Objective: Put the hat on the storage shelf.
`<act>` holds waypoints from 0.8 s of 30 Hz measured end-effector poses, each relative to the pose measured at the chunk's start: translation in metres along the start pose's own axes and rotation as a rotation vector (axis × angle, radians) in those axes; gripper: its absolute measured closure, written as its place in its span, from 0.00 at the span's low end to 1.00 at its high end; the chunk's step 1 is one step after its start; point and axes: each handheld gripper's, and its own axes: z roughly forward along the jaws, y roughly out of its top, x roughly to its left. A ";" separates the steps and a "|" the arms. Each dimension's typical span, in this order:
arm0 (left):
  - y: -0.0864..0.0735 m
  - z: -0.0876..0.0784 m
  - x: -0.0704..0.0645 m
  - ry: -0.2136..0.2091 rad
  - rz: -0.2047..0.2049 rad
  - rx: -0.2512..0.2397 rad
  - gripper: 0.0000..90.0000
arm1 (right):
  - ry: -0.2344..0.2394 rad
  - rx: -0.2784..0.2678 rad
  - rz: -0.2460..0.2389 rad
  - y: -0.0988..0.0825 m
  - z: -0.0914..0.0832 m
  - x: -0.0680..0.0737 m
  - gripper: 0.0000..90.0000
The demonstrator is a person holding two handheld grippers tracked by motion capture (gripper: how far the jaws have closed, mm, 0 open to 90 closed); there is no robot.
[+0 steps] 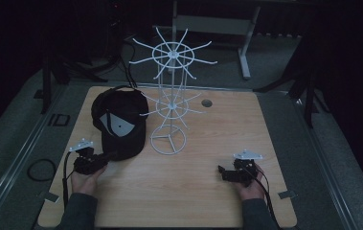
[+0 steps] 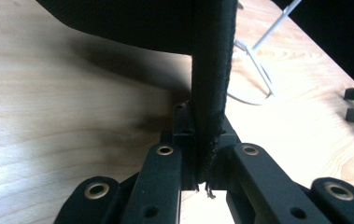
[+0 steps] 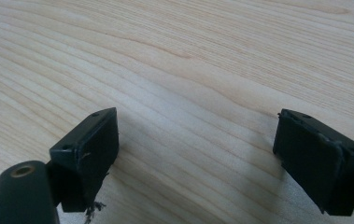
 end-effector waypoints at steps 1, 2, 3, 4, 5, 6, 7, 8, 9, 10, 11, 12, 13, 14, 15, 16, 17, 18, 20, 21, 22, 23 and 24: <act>0.001 -0.002 0.000 0.004 0.000 -0.009 0.96 | 0.000 0.000 0.000 0.000 0.000 0.000 0.15; 0.003 -0.006 0.000 0.010 0.002 -0.020 0.96 | 0.000 0.000 0.000 0.000 0.000 0.000 0.15; 0.003 -0.006 0.000 0.010 0.002 -0.020 0.96 | 0.000 0.000 0.000 0.000 0.000 0.000 0.15; 0.004 -0.009 0.001 0.016 0.001 -0.024 0.96 | 0.000 0.000 0.000 0.000 0.000 0.000 0.15; 0.004 -0.010 0.001 0.019 -0.005 -0.028 0.96 | 0.000 0.000 0.000 0.000 0.000 0.000 0.16; 0.004 -0.010 0.001 0.019 -0.005 -0.028 0.96 | 0.000 0.000 0.000 0.000 0.000 0.000 0.16; 0.004 -0.012 0.002 0.029 -0.007 -0.029 0.96 | 0.000 0.000 0.000 0.000 0.000 0.000 0.15; 0.004 -0.012 0.002 0.029 -0.007 -0.029 0.96 | 0.000 0.000 0.000 0.000 0.000 0.000 0.15; 0.004 -0.013 0.002 0.033 -0.009 -0.030 0.96 | 0.000 0.000 0.000 0.000 0.000 0.000 0.16; 0.004 -0.014 0.002 0.035 -0.011 -0.033 0.96 | 0.000 0.000 0.000 0.000 0.000 0.000 0.16; 0.004 -0.015 0.002 0.035 -0.014 -0.033 0.96 | 0.000 0.000 0.000 0.000 0.000 0.000 0.15; 0.005 -0.017 0.002 0.039 -0.016 -0.034 0.96 | 0.000 0.000 0.000 0.000 0.000 0.000 0.16; 0.005 -0.019 0.001 0.046 -0.015 -0.038 0.96 | 0.000 0.000 0.000 0.000 0.000 0.000 0.16; 0.005 -0.019 0.001 0.046 -0.015 -0.038 0.96 | 0.000 0.000 0.000 0.000 0.000 0.000 0.16; 0.005 -0.021 0.000 0.055 -0.014 -0.039 0.96 | 0.000 0.000 0.000 0.000 0.000 0.000 0.15; 0.005 -0.022 0.000 0.058 -0.012 -0.041 0.96 | 0.000 0.000 0.000 0.000 0.000 0.000 0.15; 0.006 -0.023 -0.001 0.063 -0.012 -0.043 0.96 | 0.000 0.000 0.000 0.000 0.000 0.000 0.15; 0.006 -0.026 -0.002 0.069 -0.009 -0.049 0.96 | 0.000 0.000 0.001 0.000 0.000 0.000 0.15; 0.007 -0.027 -0.002 0.068 -0.007 -0.053 0.96 | 0.000 0.000 0.000 0.000 0.000 0.000 0.15; 0.007 -0.027 -0.002 0.068 -0.007 -0.053 0.96 | 0.000 0.000 0.000 0.000 0.000 0.000 0.15; 0.008 -0.030 -0.004 0.076 0.006 -0.057 0.96 | 0.000 0.000 0.000 0.000 0.000 0.000 0.16; 0.008 -0.030 -0.004 0.076 0.006 -0.057 0.95 | 0.000 0.000 0.000 0.000 0.000 0.000 0.16; 0.010 -0.031 -0.006 0.079 0.012 -0.063 0.96 | 0.000 0.000 0.000 0.000 0.000 0.000 0.16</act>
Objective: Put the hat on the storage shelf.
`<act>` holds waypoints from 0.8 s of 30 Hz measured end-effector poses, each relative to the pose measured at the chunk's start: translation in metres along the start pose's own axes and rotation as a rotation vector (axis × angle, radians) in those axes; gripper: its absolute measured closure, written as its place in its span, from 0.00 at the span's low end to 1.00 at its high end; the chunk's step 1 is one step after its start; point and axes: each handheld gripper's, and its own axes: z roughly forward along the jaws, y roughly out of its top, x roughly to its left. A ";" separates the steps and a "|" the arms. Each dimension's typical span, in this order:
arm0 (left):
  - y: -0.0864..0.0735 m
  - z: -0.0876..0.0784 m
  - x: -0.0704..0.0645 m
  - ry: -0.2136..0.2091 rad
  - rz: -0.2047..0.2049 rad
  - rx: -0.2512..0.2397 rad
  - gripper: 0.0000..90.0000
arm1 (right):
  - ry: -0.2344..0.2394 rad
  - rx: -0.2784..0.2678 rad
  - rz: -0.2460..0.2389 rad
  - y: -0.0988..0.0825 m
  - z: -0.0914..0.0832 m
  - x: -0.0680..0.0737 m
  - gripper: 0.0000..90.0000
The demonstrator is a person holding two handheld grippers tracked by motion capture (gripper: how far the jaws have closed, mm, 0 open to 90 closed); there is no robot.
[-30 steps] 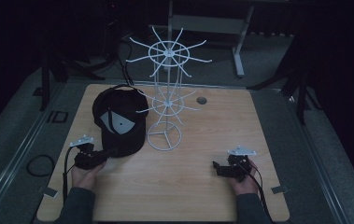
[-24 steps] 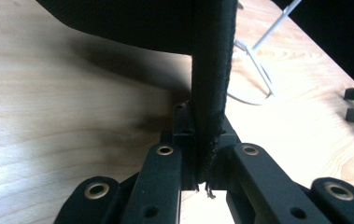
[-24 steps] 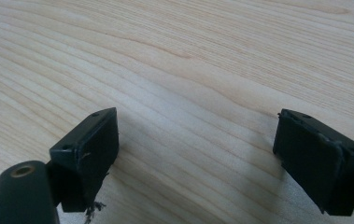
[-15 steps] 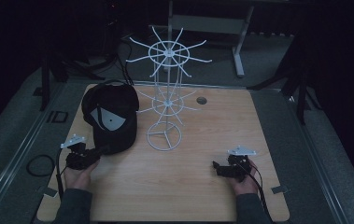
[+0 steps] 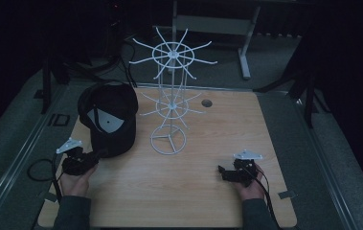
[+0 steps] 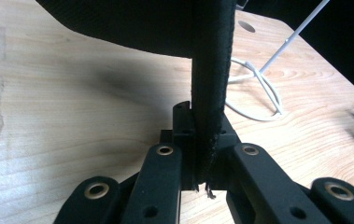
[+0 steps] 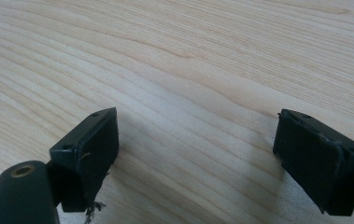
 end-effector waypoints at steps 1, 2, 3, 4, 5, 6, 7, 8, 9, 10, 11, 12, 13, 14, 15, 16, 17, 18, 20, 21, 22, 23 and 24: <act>0.000 0.000 0.000 0.000 0.000 0.000 0.96 | 0.000 0.000 0.000 0.000 0.000 0.000 0.15; 0.001 -0.001 -0.002 0.003 0.007 -0.004 0.95 | 0.000 0.000 0.000 0.000 0.000 0.000 0.16; 0.001 -0.001 -0.002 0.003 0.007 -0.004 0.96 | 0.000 0.000 0.000 0.000 0.000 0.000 0.15; 0.002 -0.002 -0.004 0.005 0.012 -0.008 0.96 | 0.000 0.000 0.000 0.000 0.000 0.000 0.15; 0.002 -0.003 -0.005 0.008 0.015 -0.010 0.95 | 0.000 0.000 0.000 0.000 0.000 0.000 0.15; 0.003 -0.004 -0.006 0.011 0.016 -0.012 0.95 | 0.000 0.000 0.000 0.000 0.000 0.000 0.15; 0.003 -0.004 -0.006 0.011 0.016 -0.012 0.96 | 0.000 0.000 0.000 0.000 0.000 0.000 0.15; 0.004 -0.006 -0.008 0.013 0.023 -0.015 0.96 | 0.000 0.000 0.000 0.000 0.000 0.000 0.16; 0.004 -0.007 -0.009 0.014 0.026 -0.017 0.96 | 0.000 0.000 0.000 0.000 0.000 0.000 0.15; 0.005 -0.008 -0.010 0.018 0.031 -0.017 0.96 | 0.000 0.000 0.001 0.000 0.000 0.000 0.15; 0.005 -0.008 -0.010 0.018 0.031 -0.017 0.95 | 0.000 0.000 0.001 0.000 0.000 0.000 0.15; 0.006 -0.010 -0.012 0.023 0.035 -0.022 0.95 | 0.000 0.000 0.001 0.000 0.000 0.000 0.15; 0.006 -0.010 -0.012 0.023 0.035 -0.022 0.96 | 0.000 0.000 0.001 0.000 0.000 0.000 0.15; 0.007 -0.012 -0.014 0.027 0.039 -0.026 0.96 | 0.000 0.000 0.001 0.000 0.000 0.000 0.15; 0.007 -0.012 -0.014 0.027 0.039 -0.026 0.96 | 0.000 0.000 0.001 0.000 0.000 0.000 0.15; 0.008 -0.013 -0.015 0.033 0.044 -0.033 0.96 | 0.000 0.000 0.001 0.000 0.000 0.000 0.16; 0.008 -0.013 -0.015 0.033 0.044 -0.033 0.96 | 0.000 0.000 0.001 0.000 0.000 0.000 0.16; 0.010 -0.016 -0.017 0.039 0.048 -0.037 0.96 | 0.000 0.000 0.001 0.000 0.000 0.000 0.15; 0.012 -0.018 -0.017 0.043 0.048 -0.048 0.96 | 0.001 0.000 0.001 0.000 0.000 0.000 0.15; 0.012 -0.018 -0.017 0.043 0.048 -0.048 0.96 | 0.001 0.000 0.001 0.000 0.000 0.000 0.15; 0.014 -0.021 -0.018 0.045 0.046 -0.057 0.96 | 0.000 0.000 0.002 0.000 0.000 0.000 0.15; 0.014 -0.021 -0.018 0.045 0.046 -0.057 0.96 | 0.000 0.000 0.002 0.000 0.000 0.000 0.15; 0.016 -0.024 -0.019 0.048 0.050 -0.063 0.96 | 0.000 0.000 0.001 0.000 0.000 0.000 0.16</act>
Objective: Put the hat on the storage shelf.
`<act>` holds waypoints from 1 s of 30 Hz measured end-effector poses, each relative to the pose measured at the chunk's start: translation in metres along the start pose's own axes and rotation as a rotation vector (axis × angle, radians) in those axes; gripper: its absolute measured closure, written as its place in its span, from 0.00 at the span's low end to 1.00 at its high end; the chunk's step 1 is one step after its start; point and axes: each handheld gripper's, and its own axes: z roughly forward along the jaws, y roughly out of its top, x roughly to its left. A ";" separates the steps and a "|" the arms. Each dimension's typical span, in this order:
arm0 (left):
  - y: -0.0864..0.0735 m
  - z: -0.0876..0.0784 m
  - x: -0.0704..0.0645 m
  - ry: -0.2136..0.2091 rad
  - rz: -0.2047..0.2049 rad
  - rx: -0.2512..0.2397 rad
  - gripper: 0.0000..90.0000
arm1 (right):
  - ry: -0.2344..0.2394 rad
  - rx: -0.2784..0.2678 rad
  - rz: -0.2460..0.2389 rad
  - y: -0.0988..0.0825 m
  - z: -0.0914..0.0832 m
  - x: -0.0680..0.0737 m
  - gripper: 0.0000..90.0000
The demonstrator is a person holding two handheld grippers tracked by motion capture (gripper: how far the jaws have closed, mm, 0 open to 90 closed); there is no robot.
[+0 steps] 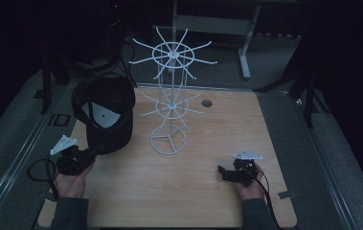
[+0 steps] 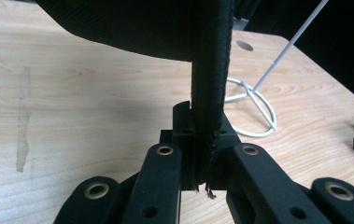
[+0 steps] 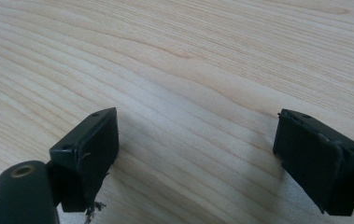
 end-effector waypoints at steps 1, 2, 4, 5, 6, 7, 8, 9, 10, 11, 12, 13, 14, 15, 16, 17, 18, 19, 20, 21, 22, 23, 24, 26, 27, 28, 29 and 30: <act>0.000 0.000 0.000 0.000 0.000 0.000 0.96 | 0.000 0.000 0.000 0.000 0.000 0.000 0.16; 0.002 -0.002 -0.002 -0.002 0.002 -0.006 0.96 | 0.000 0.000 0.000 0.000 0.000 0.000 0.16; 0.003 -0.002 -0.003 -0.002 0.002 -0.009 0.96 | 0.000 0.000 0.000 0.000 0.000 0.000 0.15; 0.004 -0.003 -0.004 -0.001 0.006 -0.012 0.96 | 0.000 0.000 0.000 0.000 0.000 0.000 0.15; 0.006 -0.003 -0.006 -0.002 0.007 -0.015 0.96 | 0.000 0.000 0.000 0.000 0.000 0.000 0.16; 0.006 -0.003 -0.006 -0.002 0.007 -0.015 0.96 | 0.000 0.000 0.000 0.000 0.000 0.000 0.16; 0.008 -0.003 -0.008 -0.002 0.010 -0.017 0.96 | 0.000 0.000 0.000 0.000 0.000 0.000 0.16; 0.008 -0.003 -0.008 -0.002 0.010 -0.017 0.96 | 0.000 0.000 0.000 0.000 0.000 0.000 0.15; 0.009 -0.003 -0.010 -0.005 0.011 -0.020 0.96 | 0.000 0.000 0.000 0.000 0.000 0.000 0.16; 0.009 -0.003 -0.010 -0.005 0.011 -0.020 0.96 | 0.000 0.000 0.000 0.000 0.000 0.000 0.16; 0.011 -0.003 -0.012 -0.005 0.011 -0.021 0.96 | 0.000 -0.001 -0.001 0.000 0.000 0.000 0.16; 0.011 -0.003 -0.012 -0.005 0.011 -0.021 0.96 | 0.000 -0.001 -0.001 0.000 0.000 0.000 0.16; 0.012 -0.004 -0.013 -0.004 0.014 -0.027 0.96 | 0.000 -0.001 -0.001 0.000 0.000 0.000 0.16; 0.013 -0.004 -0.014 -0.001 0.018 -0.029 0.96 | 0.000 -0.001 -0.001 0.000 0.000 0.000 0.15; 0.014 -0.004 -0.015 -0.002 0.018 -0.030 0.95 | 0.000 -0.001 -0.002 0.000 0.000 0.000 0.15; 0.015 -0.004 -0.015 -0.002 0.018 -0.033 0.96 | 0.000 -0.001 -0.002 0.000 0.000 0.000 0.16; 0.016 -0.004 -0.016 -0.002 0.020 -0.034 0.96 | 0.000 -0.001 -0.002 0.000 0.000 0.000 0.15; 0.016 -0.004 -0.016 -0.002 0.020 -0.034 0.96 | 0.000 -0.001 -0.002 0.000 0.000 0.000 0.15; 0.019 -0.005 -0.017 0.002 0.023 -0.039 0.96 | 0.000 -0.002 -0.003 0.000 0.000 0.000 0.15; 0.019 -0.005 -0.017 0.002 0.023 -0.039 0.96 | 0.000 -0.002 -0.003 0.000 0.000 0.000 0.15; 0.021 -0.006 -0.019 0.001 0.024 -0.042 0.96 | 0.000 0.000 -0.002 0.000 0.000 0.000 0.15; 0.022 -0.006 -0.019 0.000 0.025 -0.044 0.95 | 0.000 0.000 -0.002 0.000 0.000 0.000 0.16; 0.023 -0.006 -0.020 0.000 0.027 -0.043 0.95 | 0.000 0.000 -0.002 0.000 0.000 0.000 0.16; 0.025 -0.006 -0.020 -0.001 0.027 -0.043 0.96 | 0.000 0.000 -0.001 0.000 0.000 0.000 0.16; 0.026 -0.005 -0.021 -0.001 0.028 -0.044 0.95 | 0.000 0.000 -0.002 0.000 0.000 0.000 0.15; 0.029 -0.005 -0.022 -0.001 0.032 -0.048 0.95 | 0.000 0.000 -0.001 0.000 0.000 0.000 0.16; 0.029 -0.005 -0.022 -0.001 0.032 -0.048 0.95 | 0.000 0.000 -0.001 0.000 0.000 0.000 0.16; 0.031 -0.005 -0.023 -0.004 0.035 -0.052 0.95 | 0.000 0.000 -0.002 0.000 0.000 0.000 0.16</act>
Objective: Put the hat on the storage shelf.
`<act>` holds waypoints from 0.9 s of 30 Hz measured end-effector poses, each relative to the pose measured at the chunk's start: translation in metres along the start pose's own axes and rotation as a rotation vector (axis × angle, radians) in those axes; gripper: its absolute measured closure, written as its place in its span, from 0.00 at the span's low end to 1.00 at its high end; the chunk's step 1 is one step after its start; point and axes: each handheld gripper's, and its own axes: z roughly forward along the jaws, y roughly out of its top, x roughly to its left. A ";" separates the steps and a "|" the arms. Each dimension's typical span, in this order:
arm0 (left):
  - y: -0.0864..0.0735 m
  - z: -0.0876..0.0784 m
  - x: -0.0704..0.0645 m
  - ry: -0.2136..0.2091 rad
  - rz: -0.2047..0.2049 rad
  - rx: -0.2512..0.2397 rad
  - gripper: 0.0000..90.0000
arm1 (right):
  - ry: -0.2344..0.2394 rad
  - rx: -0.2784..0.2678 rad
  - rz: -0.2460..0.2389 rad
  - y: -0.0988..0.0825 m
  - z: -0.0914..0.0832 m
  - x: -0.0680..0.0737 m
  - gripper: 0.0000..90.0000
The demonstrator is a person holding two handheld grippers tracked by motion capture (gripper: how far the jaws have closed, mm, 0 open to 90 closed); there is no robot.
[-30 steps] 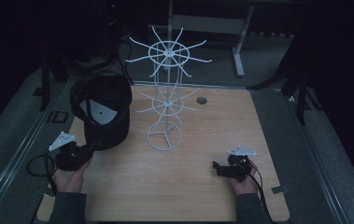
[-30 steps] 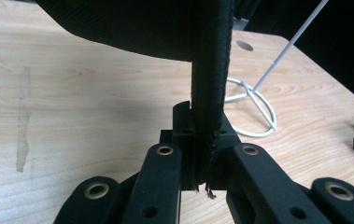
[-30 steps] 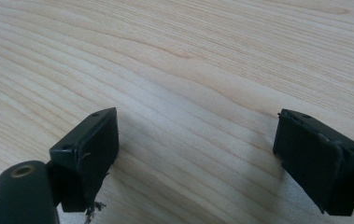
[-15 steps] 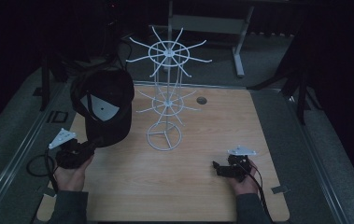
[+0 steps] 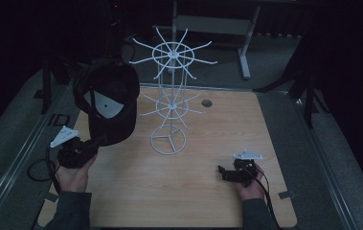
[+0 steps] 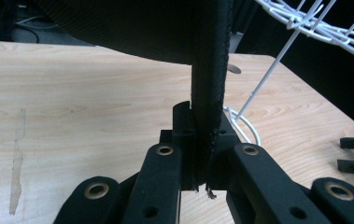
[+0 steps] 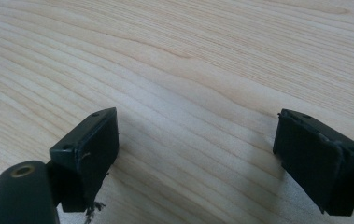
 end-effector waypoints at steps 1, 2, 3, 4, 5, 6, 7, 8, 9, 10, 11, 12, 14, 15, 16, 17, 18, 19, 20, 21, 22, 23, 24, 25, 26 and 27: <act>0.000 0.000 0.000 0.000 0.000 0.000 0.96 | 0.000 0.000 0.000 0.000 0.000 0.000 0.16; 0.002 0.000 -0.002 0.000 0.005 -0.004 0.95 | 0.000 0.000 0.001 0.000 0.000 0.000 0.16; 0.002 0.000 -0.002 0.000 0.005 -0.004 0.95 | 0.000 0.000 0.001 0.000 0.000 0.000 0.16; 0.005 0.000 -0.003 -0.005 0.006 -0.006 0.95 | 0.000 0.001 0.002 0.000 0.000 0.000 0.15; 0.005 0.000 -0.003 -0.005 0.006 -0.006 0.95 | 0.000 0.001 0.002 0.000 0.000 0.000 0.15; 0.007 0.000 -0.004 -0.006 0.007 -0.009 0.95 | 0.000 0.001 0.002 0.000 0.000 0.000 0.15; 0.007 0.000 -0.004 -0.006 0.007 -0.009 0.95 | 0.000 0.001 0.002 0.000 0.000 0.000 0.15; 0.008 0.000 -0.005 -0.005 0.007 -0.012 0.95 | 0.000 0.001 0.002 0.000 0.000 0.000 0.15; 0.008 0.000 -0.005 -0.005 0.007 -0.012 0.95 | 0.000 0.001 0.002 0.000 0.000 0.000 0.15; 0.009 0.000 -0.005 -0.005 0.008 -0.013 0.95 | 0.000 0.000 0.001 0.000 0.000 0.000 0.15; 0.011 -0.001 -0.005 -0.003 0.010 -0.017 0.95 | 0.000 0.001 0.002 0.000 0.000 0.000 0.15; 0.012 -0.001 -0.006 -0.003 0.010 -0.019 0.95 | 0.000 0.000 0.001 0.000 0.000 0.000 0.15; 0.013 -0.002 -0.006 0.000 0.009 -0.023 0.95 | 0.000 0.000 0.001 0.000 0.000 0.000 0.15; 0.013 -0.002 -0.006 0.000 0.009 -0.023 0.95 | 0.000 0.000 0.001 0.000 0.000 0.000 0.15; 0.014 -0.003 -0.007 0.003 0.012 -0.025 0.95 | 0.000 0.000 0.001 0.000 0.000 0.000 0.15; 0.014 -0.003 -0.007 0.003 0.012 -0.025 0.95 | 0.000 0.000 0.001 0.000 0.000 0.000 0.15; 0.016 -0.004 -0.007 0.004 0.014 -0.028 0.95 | 0.000 0.001 0.002 0.000 0.000 0.000 0.15; 0.016 -0.004 -0.007 0.004 0.014 -0.028 0.95 | 0.000 0.001 0.002 0.000 0.000 0.000 0.15; 0.017 -0.004 -0.008 0.004 0.016 -0.033 0.95 | 0.000 0.001 0.002 0.000 0.000 0.000 0.15; 0.017 -0.004 -0.008 0.004 0.016 -0.033 0.95 | 0.000 0.001 0.002 0.000 0.000 0.000 0.15; 0.019 -0.005 -0.009 0.005 0.021 -0.037 0.95 | 0.000 0.001 0.002 0.000 0.000 0.000 0.15; 0.019 -0.005 -0.009 0.005 0.021 -0.037 0.95 | 0.000 0.001 0.002 0.000 0.000 0.000 0.15; 0.020 -0.006 -0.011 0.005 0.027 -0.039 0.95 | 0.000 0.001 0.002 0.000 0.000 0.000 0.16; 0.020 -0.006 -0.011 0.005 0.027 -0.039 0.95 | 0.000 0.001 0.002 0.000 0.000 0.000 0.16; 0.022 -0.007 -0.012 0.006 0.030 -0.043 0.95 | 0.000 0.000 0.002 0.000 0.000 0.000 0.15; 0.022 -0.007 -0.012 0.006 0.030 -0.043 0.95 | 0.000 0.000 0.002 0.000 0.000 0.000 0.15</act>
